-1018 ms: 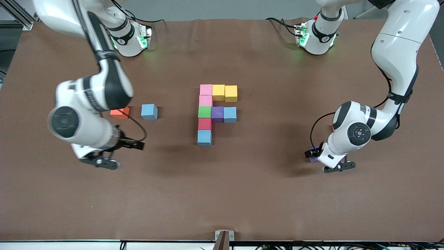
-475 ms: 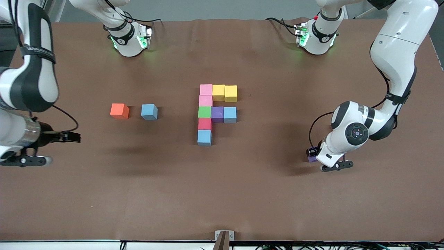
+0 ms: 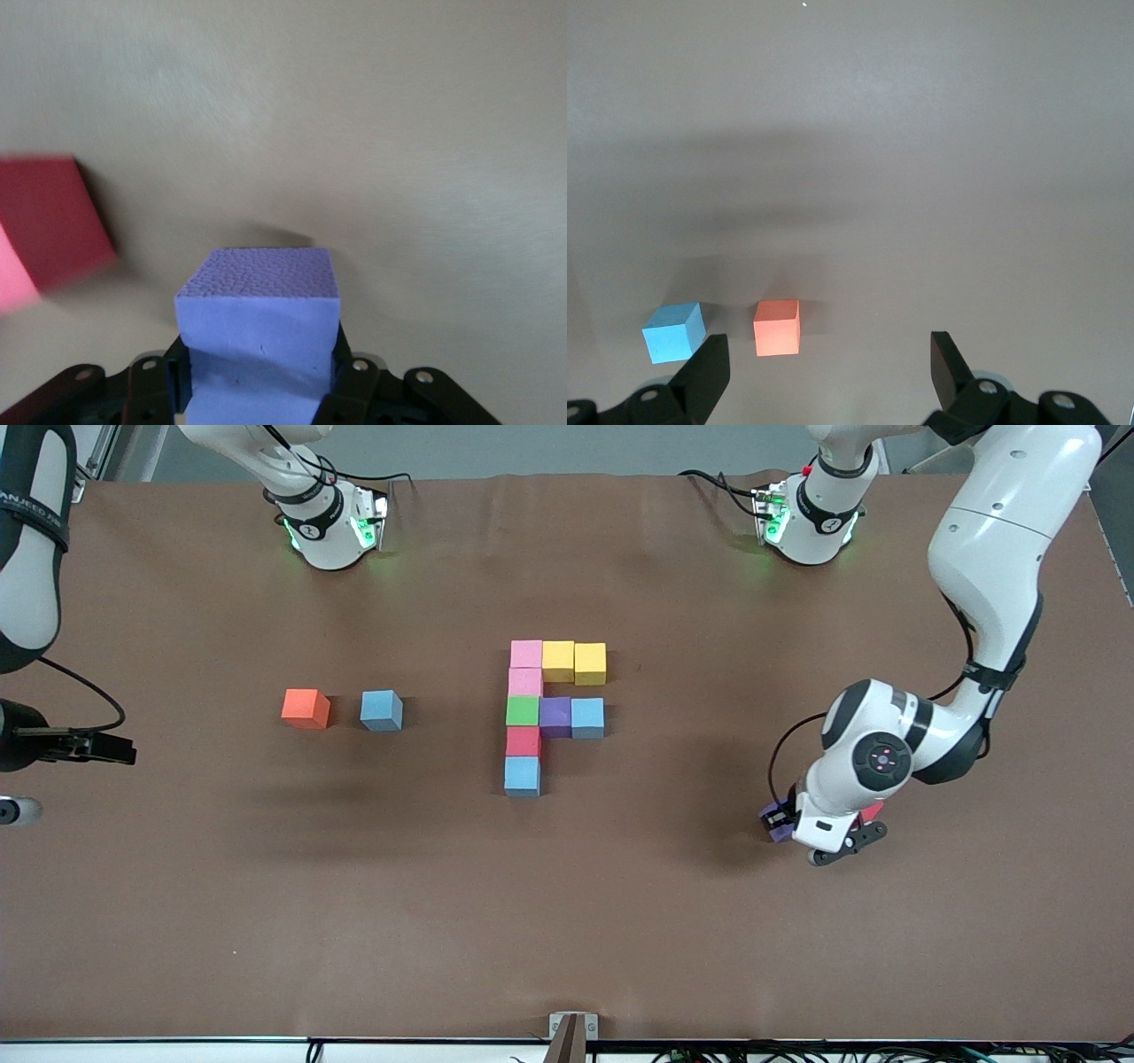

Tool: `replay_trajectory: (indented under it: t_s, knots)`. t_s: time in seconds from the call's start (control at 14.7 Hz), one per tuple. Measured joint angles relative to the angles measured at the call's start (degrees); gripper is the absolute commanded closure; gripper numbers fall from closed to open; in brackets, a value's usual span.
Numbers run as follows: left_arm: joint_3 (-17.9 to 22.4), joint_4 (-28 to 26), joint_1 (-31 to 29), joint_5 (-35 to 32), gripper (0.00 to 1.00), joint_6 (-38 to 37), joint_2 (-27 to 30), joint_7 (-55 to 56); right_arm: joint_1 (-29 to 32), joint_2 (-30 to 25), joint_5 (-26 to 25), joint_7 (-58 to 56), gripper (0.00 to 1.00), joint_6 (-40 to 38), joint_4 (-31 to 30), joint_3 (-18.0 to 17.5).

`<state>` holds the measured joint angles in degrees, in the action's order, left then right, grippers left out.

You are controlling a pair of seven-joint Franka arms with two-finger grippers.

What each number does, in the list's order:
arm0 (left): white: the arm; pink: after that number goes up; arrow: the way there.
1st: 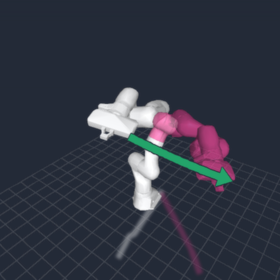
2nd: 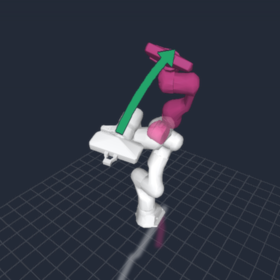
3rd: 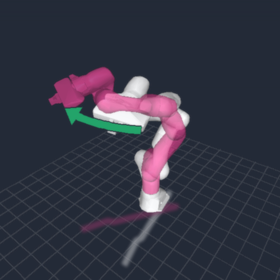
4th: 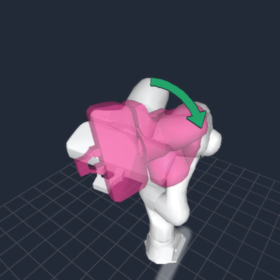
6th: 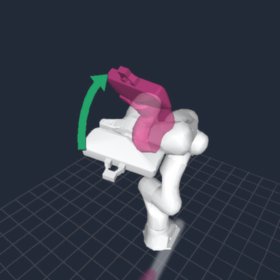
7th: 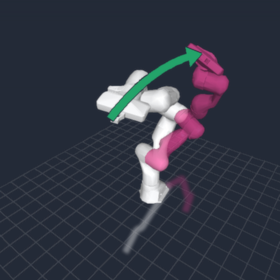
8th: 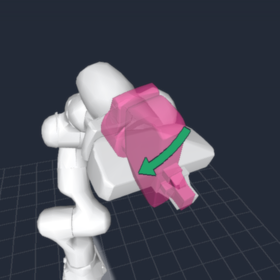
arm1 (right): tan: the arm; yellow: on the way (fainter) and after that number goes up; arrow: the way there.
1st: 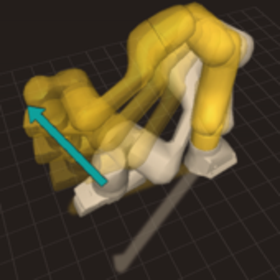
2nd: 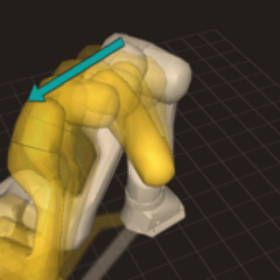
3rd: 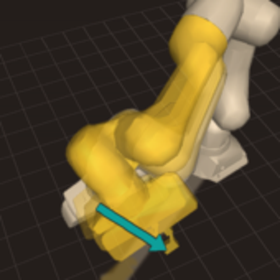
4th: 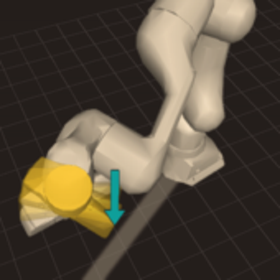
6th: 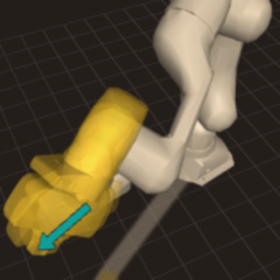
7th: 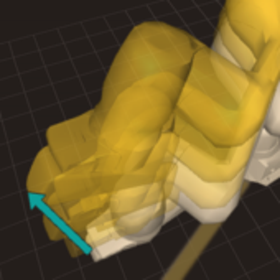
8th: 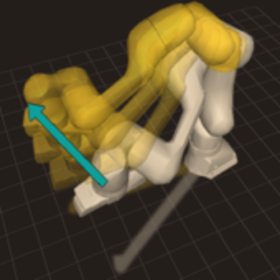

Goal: Arrange 11 blocks into digit 3

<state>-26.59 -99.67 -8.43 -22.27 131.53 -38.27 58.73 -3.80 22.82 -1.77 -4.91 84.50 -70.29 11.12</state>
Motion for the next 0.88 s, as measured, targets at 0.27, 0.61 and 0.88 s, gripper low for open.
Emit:
replay_trajectory:
  t_s: [0.27,0.61,0.88]
  knots:
    - [0.0,3.7,7.2,0.2,0.60,-0.8,-0.2,29.4,0.5,0.0,0.5,-1.0,0.00,0.0,0.8,0.0]
    - [0.0,8.0,15.6,1.7,0.60,-1.0,-2.4,62.3,0.7,-0.6,2.6,-1.3,0.00,0.0,2.2,-0.3]
    - [0.2,13.8,22.4,2.2,0.60,-0.9,-6.7,75.8,0.7,-2.5,2.7,-1.3,0.00,-3.2,2.3,-0.5]
